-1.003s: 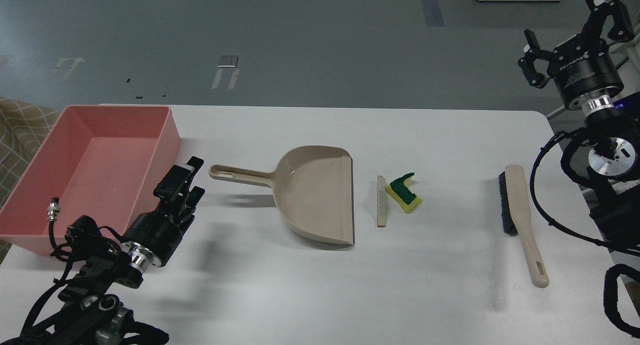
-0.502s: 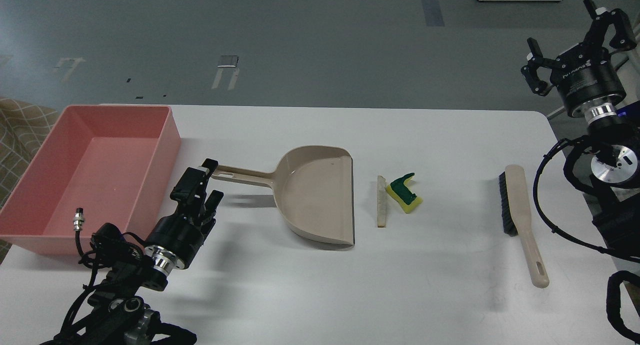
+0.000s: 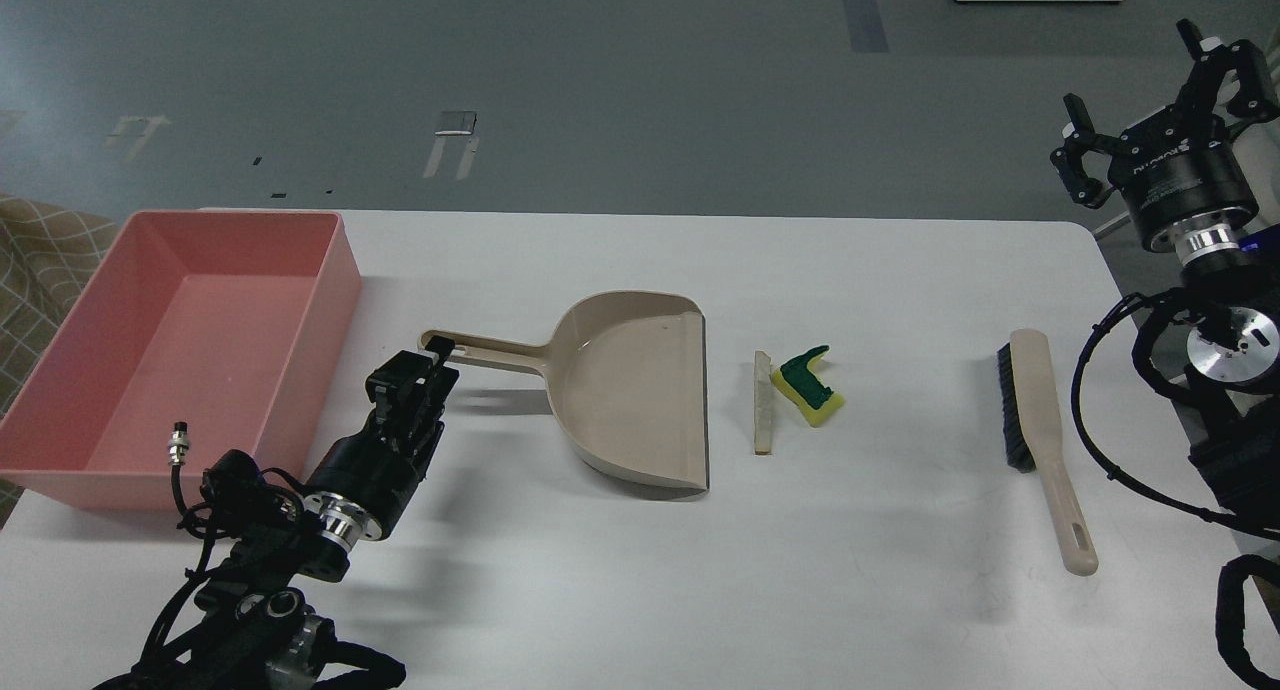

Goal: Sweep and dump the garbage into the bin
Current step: 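Move the left gripper to the beige dustpan handle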

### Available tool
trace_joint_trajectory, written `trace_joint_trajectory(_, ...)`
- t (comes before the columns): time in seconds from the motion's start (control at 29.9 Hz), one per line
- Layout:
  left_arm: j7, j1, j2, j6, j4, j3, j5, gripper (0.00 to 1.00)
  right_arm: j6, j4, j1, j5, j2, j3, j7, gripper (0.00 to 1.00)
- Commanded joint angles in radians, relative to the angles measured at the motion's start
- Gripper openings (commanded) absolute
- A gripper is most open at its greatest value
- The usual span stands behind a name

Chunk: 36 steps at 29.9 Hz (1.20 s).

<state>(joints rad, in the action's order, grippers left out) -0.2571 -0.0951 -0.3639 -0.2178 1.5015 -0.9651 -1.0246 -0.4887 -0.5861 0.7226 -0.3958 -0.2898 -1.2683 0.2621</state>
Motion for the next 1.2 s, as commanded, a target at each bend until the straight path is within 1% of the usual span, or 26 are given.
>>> trace_joint_trajectory(0.0,-0.002,0.032,0.002,0.0,-0.05,0.019,0.0,0.45,0.0,0.0,0.0,0.0,0.0,0.0,0.0,1.0)
trace_joint_trajectory(0.07,-0.002,0.048,0.003,0.0,-0.075,0.034,0.001,0.48,0.0,0.0,0.0,0.0,0.0,0.0,0.0,1.0)
trace_joint_trajectory(0.27,0.006,0.061,0.033,-0.002,-0.125,0.043,0.001,0.48,0.0,0.0,-0.002,0.0,0.0,0.0,0.0,1.0)
trace_joint_trajectory(0.6,0.007,0.086,0.034,-0.005,-0.127,0.043,0.001,0.48,0.0,0.0,-0.009,0.0,-0.002,0.0,-0.001,1.0)
trace_joint_trajectory(0.84,0.007,0.115,0.065,-0.008,-0.173,0.042,0.001,0.48,0.0,0.0,-0.014,-0.001,0.0,0.0,-0.001,1.0)
trace_joint_trajectory(1.17,0.009,0.156,0.071,-0.006,-0.176,0.045,0.003,0.48,0.0,0.0,-0.018,-0.001,-0.002,0.0,-0.001,1.0)
